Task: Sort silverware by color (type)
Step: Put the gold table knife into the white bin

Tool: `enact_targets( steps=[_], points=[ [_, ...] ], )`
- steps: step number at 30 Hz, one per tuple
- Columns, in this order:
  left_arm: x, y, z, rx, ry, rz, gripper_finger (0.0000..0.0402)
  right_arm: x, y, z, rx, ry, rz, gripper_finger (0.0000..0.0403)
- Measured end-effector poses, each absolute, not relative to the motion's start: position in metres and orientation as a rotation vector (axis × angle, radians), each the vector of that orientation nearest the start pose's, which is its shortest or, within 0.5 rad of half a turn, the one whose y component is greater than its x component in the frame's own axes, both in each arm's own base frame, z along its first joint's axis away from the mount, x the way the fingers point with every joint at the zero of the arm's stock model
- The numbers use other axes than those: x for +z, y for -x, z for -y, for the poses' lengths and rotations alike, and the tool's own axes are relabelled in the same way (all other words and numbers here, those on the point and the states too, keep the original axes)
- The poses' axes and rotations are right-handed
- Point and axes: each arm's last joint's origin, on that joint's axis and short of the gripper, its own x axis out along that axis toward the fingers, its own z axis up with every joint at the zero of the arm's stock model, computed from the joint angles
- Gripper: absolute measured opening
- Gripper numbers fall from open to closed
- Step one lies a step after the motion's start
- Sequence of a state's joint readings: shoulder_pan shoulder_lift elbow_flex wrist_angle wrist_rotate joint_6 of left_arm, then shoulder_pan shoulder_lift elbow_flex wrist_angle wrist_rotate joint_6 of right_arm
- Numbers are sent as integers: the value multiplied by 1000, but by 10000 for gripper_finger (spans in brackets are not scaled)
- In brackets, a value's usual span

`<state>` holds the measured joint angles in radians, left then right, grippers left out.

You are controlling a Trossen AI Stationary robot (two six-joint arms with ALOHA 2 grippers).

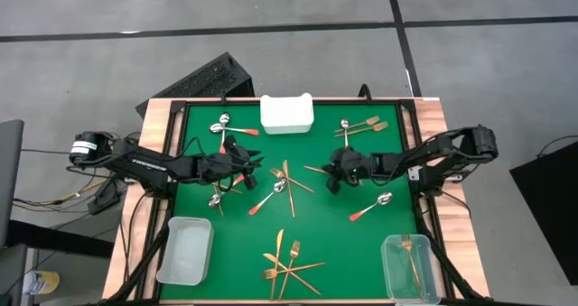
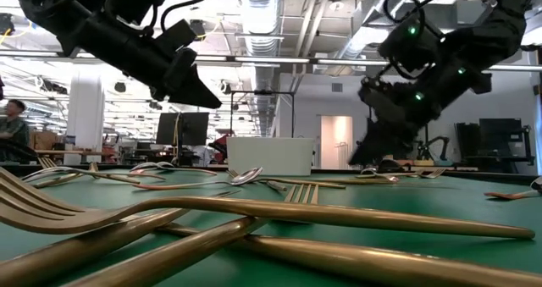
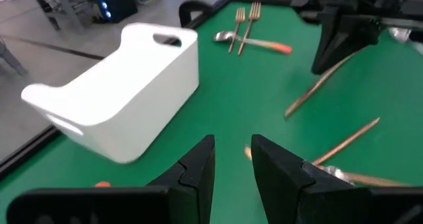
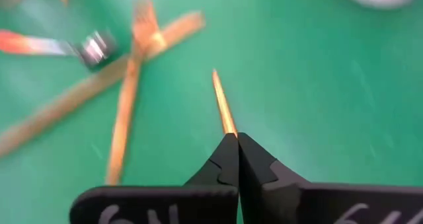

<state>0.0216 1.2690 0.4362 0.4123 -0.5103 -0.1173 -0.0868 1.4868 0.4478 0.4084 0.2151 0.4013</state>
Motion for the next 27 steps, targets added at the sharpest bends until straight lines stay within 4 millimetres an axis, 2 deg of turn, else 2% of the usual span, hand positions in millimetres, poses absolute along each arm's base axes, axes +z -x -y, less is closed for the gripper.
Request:
enact_targets(
  steps=[2, 5, 17, 21, 27],
  points=[
    [180, -237, -19, 532, 13, -348, 88, 136, -254, 29, -399, -330, -497, 10],
    [183, -238, -18, 500, -20, -327, 88, 136, -254, 32, -404, -321, -495, 13],
    [182, -238, -18, 486, -36, -337, 88, 132, -229, 30, -453, -278, -756, 96],
    [182, -238, -18, 490, -46, -338, 88, 128, -224, 31, -456, -238, -827, 108],
    [182, -238, -18, 492, -35, -336, 88, 113, -228, 34, -453, -224, -888, 109]
  ],
)
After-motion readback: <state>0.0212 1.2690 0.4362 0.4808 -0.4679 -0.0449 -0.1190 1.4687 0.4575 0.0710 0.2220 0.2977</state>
